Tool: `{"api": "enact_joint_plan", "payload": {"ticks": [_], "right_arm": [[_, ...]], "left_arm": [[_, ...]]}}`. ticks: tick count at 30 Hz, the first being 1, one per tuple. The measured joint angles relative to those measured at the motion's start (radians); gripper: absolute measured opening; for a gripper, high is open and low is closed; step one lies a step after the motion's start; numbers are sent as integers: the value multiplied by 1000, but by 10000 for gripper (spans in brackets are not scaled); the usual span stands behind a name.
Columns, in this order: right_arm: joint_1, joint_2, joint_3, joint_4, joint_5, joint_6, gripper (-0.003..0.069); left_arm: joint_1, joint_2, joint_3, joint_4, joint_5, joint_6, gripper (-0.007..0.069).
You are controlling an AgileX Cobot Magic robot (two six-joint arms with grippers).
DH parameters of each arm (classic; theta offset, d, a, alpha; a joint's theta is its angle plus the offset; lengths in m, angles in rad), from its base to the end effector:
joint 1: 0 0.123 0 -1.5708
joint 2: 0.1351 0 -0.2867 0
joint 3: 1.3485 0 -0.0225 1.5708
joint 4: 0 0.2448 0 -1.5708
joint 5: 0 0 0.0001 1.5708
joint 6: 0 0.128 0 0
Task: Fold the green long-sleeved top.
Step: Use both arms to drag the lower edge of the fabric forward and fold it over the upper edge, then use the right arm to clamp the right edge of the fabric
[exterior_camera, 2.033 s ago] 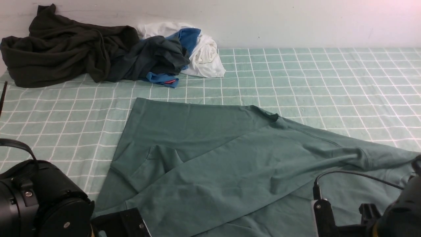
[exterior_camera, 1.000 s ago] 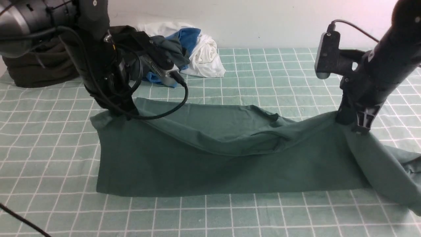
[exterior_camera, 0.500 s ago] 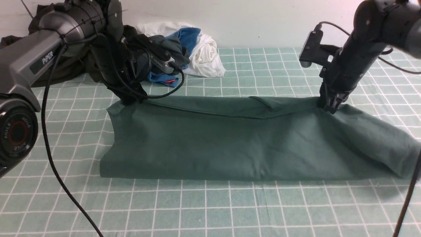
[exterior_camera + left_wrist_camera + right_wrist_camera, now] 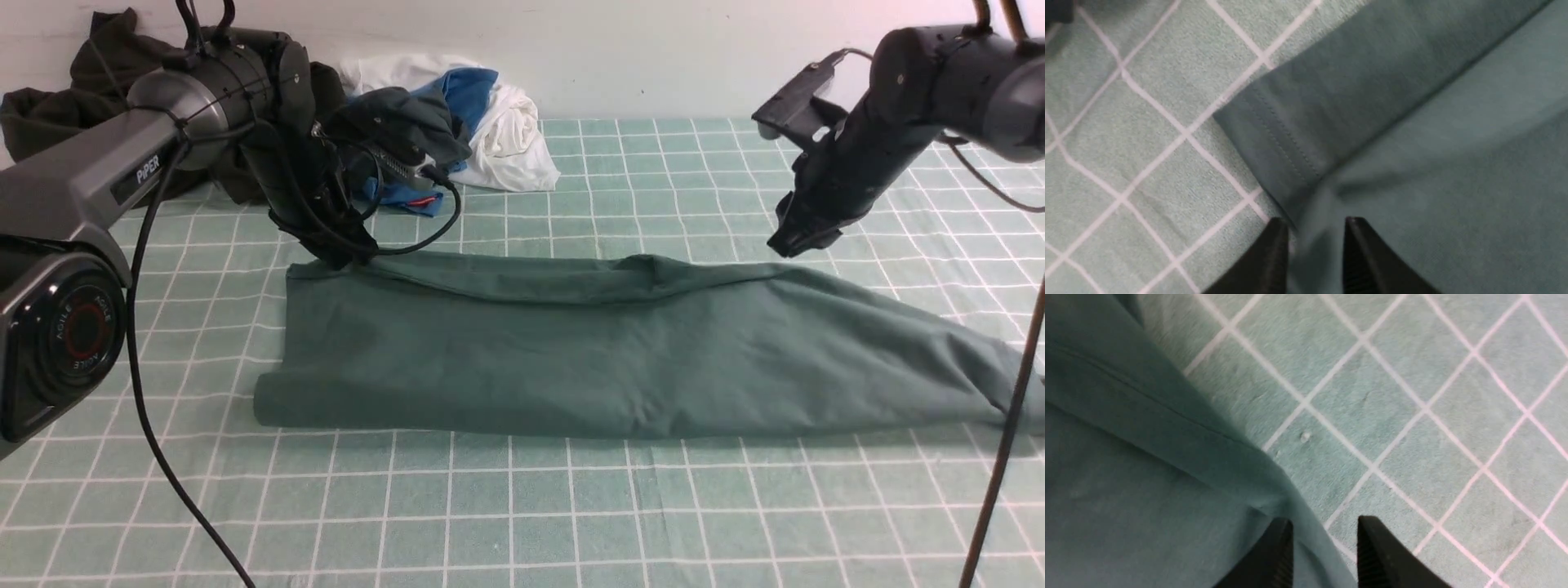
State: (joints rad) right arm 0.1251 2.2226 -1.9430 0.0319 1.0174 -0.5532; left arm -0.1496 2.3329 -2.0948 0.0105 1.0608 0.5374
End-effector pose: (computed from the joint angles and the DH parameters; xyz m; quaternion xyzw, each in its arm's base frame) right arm 0.4885 0.0649 0.1810 -0.3218 0.9295 -0.0236 0.1786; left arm 0.5088 -0.0755 0.1674 0.3330 0.9259 0.0393 0.1743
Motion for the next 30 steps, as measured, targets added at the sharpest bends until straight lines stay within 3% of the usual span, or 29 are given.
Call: {"api": "enact_joint_plan", "payload": {"ticks": [1, 5, 10, 13, 18, 19, 20, 22, 26, 30], "right_arm": [[0, 0, -31, 13, 28, 57, 285], [19, 0, -68, 139, 152, 67, 308], [100, 29, -68, 276, 209, 8, 297], [157, 73, -68, 288, 211, -12, 277], [204, 139, -68, 243, 79, 11, 227], [203, 145, -68, 218, 25, 56, 220], [202, 145, -68, 214, 15, 64, 218], [189, 146, -75, 132, -102, 193, 211], [149, 146, -108, -32, -231, 391, 210], [96, 144, -171, -149, -162, 492, 210]], "left_arm": [[1, 1, -21, 5, 5, -65, 289], [4, 1, -96, 19, 57, -188, 401], [5, 1, -172, 13, 139, -231, 417], [5, 1, -189, -11, 167, -232, 375], [4, 1, -189, -57, 172, -195, 206], [4, 1, -189, -61, 173, -191, 152], [4, 1, -189, -61, 173, -191, 144], [4, 1, -189, -71, 173, -190, 50], [4, 1, -189, -102, 173, -189, 2], [2, 1, -189, -144, 174, -189, -3]]}}
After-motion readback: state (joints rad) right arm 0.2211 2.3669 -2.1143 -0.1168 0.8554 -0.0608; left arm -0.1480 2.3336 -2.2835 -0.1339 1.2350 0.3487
